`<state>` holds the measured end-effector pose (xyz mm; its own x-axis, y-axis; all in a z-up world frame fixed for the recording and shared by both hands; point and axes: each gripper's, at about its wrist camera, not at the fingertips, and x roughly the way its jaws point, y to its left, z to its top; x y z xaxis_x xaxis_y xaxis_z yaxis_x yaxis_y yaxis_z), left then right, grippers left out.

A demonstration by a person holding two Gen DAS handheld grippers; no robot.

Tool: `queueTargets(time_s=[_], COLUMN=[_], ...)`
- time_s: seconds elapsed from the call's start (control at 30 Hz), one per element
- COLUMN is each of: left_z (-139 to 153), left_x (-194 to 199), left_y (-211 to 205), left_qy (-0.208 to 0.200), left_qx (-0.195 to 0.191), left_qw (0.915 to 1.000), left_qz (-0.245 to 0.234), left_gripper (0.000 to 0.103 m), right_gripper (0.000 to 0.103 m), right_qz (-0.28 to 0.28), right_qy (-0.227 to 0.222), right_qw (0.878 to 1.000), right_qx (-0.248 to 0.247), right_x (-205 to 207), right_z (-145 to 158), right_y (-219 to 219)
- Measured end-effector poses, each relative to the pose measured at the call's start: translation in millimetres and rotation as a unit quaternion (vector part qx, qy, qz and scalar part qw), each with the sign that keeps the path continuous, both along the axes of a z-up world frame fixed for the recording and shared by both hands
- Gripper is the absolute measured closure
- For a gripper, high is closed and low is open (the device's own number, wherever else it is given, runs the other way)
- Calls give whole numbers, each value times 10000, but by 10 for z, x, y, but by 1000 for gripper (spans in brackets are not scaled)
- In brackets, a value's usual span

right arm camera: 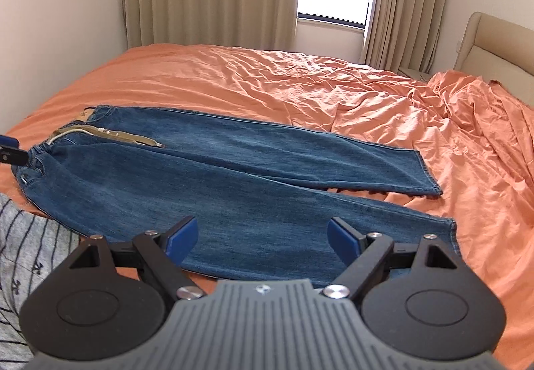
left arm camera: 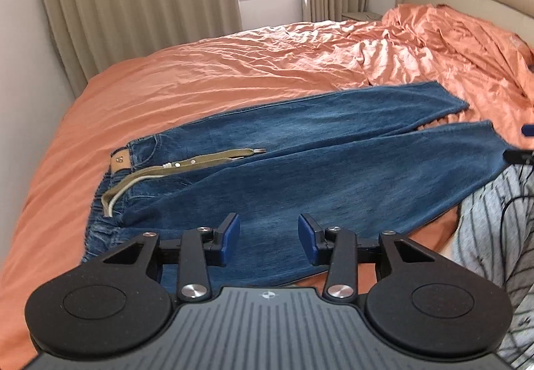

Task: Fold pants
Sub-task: 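Reach the left tool to the jeans waistband and close on it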

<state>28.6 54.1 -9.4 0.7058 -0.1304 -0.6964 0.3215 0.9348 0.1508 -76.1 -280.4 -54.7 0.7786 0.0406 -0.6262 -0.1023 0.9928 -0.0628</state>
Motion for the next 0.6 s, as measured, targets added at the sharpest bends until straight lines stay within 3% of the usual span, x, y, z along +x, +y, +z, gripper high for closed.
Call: queueTargets(time_s=[0.17, 0.23, 0.3, 0.43, 0.5, 0.6], left_z=[-88, -193, -348, -744, -947, -1192], left_x=[235, 346, 436, 619, 685, 722], left_y=[375, 545, 699, 954, 1023, 1072], left_qy=[437, 633, 803, 1384, 1680, 1961], left_qx=[731, 1106, 1613, 2409, 2612, 2914], left_qw=[9939, 9883, 9780, 9493, 9373, 9184], left_qz=[-694, -833, -1049, -1467, -1580, -1819], left_gripper=[53, 53, 53, 52, 52, 48], right_gripper=[23, 29, 50, 62, 73, 75], right_qz=[52, -40, -75, -98, -115, -227], right_qy=[302, 427, 590, 858, 969, 1088], right_qw=[9992, 9985, 9978, 9961, 9950, 9934], right_qx=[-268, -330, -280, -195, -230, -266], right_x=[223, 301, 385, 481, 530, 594], right_z=[-97, -137, -181, -244, -240, -194], right_y=[-285, -382, -491, -642, -696, -795])
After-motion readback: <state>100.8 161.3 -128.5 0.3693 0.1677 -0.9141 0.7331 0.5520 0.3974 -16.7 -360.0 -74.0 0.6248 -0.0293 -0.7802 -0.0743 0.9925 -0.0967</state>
